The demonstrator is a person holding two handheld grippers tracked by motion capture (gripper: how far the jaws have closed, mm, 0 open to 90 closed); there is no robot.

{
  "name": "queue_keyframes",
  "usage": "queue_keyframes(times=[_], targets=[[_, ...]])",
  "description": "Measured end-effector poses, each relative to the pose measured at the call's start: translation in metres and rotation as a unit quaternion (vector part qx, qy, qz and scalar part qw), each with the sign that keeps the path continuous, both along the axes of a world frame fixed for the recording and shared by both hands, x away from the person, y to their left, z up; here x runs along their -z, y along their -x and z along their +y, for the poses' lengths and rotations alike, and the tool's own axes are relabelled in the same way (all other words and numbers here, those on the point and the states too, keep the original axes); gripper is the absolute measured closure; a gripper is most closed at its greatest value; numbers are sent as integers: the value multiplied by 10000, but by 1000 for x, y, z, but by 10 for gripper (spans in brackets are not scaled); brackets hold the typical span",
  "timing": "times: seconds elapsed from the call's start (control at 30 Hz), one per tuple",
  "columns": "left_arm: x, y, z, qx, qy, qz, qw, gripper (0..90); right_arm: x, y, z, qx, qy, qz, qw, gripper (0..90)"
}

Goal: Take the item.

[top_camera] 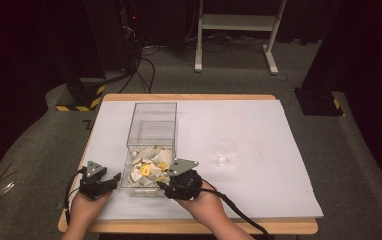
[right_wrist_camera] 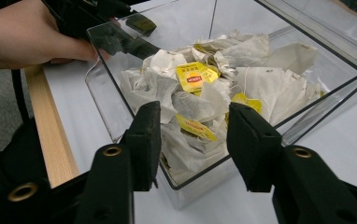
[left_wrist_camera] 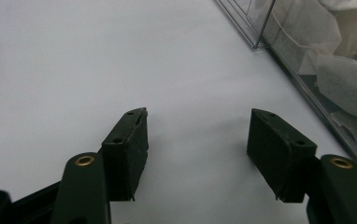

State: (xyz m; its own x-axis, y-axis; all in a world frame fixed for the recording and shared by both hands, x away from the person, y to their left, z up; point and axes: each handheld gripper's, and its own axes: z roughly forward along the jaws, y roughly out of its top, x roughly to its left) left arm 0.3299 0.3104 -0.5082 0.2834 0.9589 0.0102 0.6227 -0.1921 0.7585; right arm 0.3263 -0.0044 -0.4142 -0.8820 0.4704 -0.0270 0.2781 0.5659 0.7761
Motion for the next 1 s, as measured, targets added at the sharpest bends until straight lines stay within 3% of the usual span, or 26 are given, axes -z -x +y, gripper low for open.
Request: queue_keyframes(times=[0.67,0.8,1.0], targets=[[0,0,0,2,5,-5,10000,386,14,-10,17,-110,200,129,9997,779],[0,0,0,3,-5,-2,10000,386,15,-9,16,-119,149,152,9997,859],[0,0,0,3,1,-6,10000,386,13,-8,12,-61,-51,165,9998,884]])
